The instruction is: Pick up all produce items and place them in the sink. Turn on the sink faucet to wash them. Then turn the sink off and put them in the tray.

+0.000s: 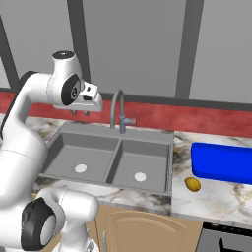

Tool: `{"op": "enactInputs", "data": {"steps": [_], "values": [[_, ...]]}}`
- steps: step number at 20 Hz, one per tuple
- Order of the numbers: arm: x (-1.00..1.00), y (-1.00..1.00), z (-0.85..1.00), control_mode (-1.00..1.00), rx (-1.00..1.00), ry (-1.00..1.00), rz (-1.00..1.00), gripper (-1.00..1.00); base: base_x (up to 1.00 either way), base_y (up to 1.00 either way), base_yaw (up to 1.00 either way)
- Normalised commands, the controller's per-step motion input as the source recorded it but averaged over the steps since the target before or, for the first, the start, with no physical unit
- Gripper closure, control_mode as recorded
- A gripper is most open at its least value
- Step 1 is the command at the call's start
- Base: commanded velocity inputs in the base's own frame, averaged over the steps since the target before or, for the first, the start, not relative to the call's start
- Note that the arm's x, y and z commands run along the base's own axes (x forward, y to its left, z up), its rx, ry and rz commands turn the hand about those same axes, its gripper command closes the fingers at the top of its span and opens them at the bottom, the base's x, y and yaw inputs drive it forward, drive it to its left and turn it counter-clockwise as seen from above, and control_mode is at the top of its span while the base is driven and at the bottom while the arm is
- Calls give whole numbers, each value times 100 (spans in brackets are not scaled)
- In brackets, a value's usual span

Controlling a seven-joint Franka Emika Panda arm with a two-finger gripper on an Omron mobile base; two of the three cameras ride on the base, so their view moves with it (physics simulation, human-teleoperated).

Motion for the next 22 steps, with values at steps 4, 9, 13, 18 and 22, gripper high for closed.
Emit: {"op": "enactInputs", "data": {"steps": [4,9,13,18,22], "values": [[0,0,0,-100,-1,0,0,-100,0,0,0],[0,0,0,-100,0,0,0,-100,0,0,0],[0,0,0,-100,0,0,0,-100,0,0,0],[-14,-1,2,-100,0,-9,0,-100,0,0,0],[-35,2,-13,-100,-3,0,0,-100,0,0,0]]}}
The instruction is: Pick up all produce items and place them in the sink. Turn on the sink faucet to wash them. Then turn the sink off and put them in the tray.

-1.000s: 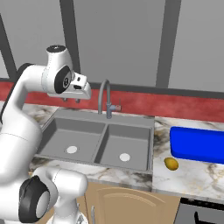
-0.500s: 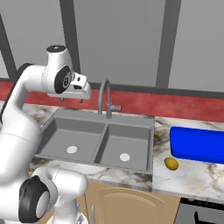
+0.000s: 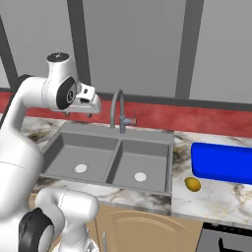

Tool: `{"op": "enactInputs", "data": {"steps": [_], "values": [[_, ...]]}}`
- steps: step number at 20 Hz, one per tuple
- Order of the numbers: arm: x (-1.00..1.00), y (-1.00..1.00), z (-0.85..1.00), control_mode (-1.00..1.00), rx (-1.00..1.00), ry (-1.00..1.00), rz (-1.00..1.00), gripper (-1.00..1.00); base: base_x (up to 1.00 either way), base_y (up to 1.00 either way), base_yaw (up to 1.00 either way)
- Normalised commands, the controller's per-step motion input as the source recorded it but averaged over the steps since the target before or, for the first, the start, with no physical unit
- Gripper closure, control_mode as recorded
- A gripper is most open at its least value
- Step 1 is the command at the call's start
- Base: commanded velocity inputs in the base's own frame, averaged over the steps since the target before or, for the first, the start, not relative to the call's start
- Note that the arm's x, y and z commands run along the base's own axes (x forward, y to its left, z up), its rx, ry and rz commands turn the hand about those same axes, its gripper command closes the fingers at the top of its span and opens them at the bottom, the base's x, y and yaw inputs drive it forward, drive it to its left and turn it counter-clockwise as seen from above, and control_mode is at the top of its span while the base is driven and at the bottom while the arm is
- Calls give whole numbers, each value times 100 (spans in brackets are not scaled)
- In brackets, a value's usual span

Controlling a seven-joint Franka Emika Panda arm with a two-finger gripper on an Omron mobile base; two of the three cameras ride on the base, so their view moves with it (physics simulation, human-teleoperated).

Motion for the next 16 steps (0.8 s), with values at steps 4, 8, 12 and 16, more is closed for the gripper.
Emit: {"op": "enactInputs", "data": {"steps": [4,8,12,16], "values": [[-45,44,-27,-100,9,23,7,-100,0,0,0],[-47,89,-7,-100,15,25,13,-100,0,0,0],[-36,100,-7,-100,8,35,16,-100,0,0,0],[-20,100,-25,-100,0,45,10,-100,0,0,0]]}}
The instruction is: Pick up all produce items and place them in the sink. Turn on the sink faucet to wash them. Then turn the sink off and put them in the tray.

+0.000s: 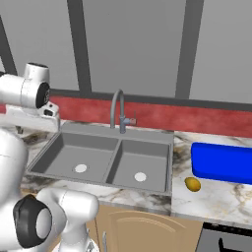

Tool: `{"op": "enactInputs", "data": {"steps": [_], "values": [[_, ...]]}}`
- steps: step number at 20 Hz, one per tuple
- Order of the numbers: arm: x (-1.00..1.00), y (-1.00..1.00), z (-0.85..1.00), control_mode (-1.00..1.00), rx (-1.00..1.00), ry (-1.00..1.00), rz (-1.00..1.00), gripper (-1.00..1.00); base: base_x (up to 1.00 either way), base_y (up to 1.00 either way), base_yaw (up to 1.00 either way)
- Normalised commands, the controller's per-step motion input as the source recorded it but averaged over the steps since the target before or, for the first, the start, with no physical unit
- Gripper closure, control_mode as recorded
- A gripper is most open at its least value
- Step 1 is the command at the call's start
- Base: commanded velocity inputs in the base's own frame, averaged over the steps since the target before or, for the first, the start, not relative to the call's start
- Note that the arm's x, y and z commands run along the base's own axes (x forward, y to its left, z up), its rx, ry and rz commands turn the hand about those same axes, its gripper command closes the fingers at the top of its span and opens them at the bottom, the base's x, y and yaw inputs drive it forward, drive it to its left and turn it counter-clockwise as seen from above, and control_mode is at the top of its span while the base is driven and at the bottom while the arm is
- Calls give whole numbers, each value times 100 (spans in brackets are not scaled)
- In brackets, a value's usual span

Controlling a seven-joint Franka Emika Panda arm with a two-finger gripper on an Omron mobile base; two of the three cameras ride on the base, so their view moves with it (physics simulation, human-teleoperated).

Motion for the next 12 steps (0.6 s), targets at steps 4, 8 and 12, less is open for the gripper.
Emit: {"op": "enactInputs", "data": {"steps": [4,8,12], "values": [[0,100,-49,-100,-4,43,0,-100,0,0,0],[-11,99,-44,-100,0,28,0,-100,0,0,0],[-4,98,-45,-100,-9,20,0,-100,0,0,0]]}}
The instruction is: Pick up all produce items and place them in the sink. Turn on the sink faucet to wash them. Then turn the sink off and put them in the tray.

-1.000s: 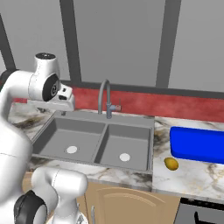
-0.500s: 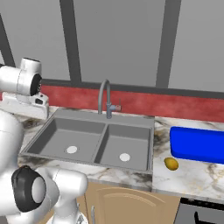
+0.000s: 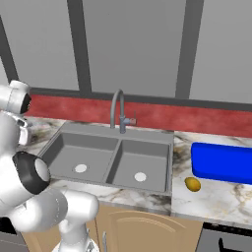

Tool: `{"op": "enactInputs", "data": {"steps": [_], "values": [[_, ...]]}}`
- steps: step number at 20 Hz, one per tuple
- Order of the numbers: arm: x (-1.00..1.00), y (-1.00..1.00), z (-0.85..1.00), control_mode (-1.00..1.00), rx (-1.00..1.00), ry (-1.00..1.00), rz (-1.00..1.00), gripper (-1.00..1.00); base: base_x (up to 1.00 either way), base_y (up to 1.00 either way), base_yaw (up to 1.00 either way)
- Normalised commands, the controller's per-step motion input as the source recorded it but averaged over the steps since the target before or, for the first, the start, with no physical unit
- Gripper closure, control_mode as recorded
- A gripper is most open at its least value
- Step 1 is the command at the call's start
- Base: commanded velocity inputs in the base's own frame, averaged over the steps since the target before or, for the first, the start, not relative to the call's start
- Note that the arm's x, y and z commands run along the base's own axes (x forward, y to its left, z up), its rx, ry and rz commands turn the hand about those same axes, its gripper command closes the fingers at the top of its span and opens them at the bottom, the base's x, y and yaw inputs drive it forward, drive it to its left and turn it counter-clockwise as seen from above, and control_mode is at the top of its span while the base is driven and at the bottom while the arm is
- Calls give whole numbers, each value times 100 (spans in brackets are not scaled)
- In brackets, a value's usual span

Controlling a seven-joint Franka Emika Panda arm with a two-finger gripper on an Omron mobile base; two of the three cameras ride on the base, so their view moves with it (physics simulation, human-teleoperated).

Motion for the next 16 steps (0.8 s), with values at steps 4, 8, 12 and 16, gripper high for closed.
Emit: {"op": "enactInputs", "data": {"steps": [4,8,12,16], "values": [[0,70,-54,-100,-18,10,-2,-100,0,0,0],[3,49,-54,-100,-12,5,-1,-100,0,0,0],[21,24,-57,-100,-17,0,0,-100,0,0,0],[9,14,-28,-100,-3,-7,0,-100,0,0,0]]}}
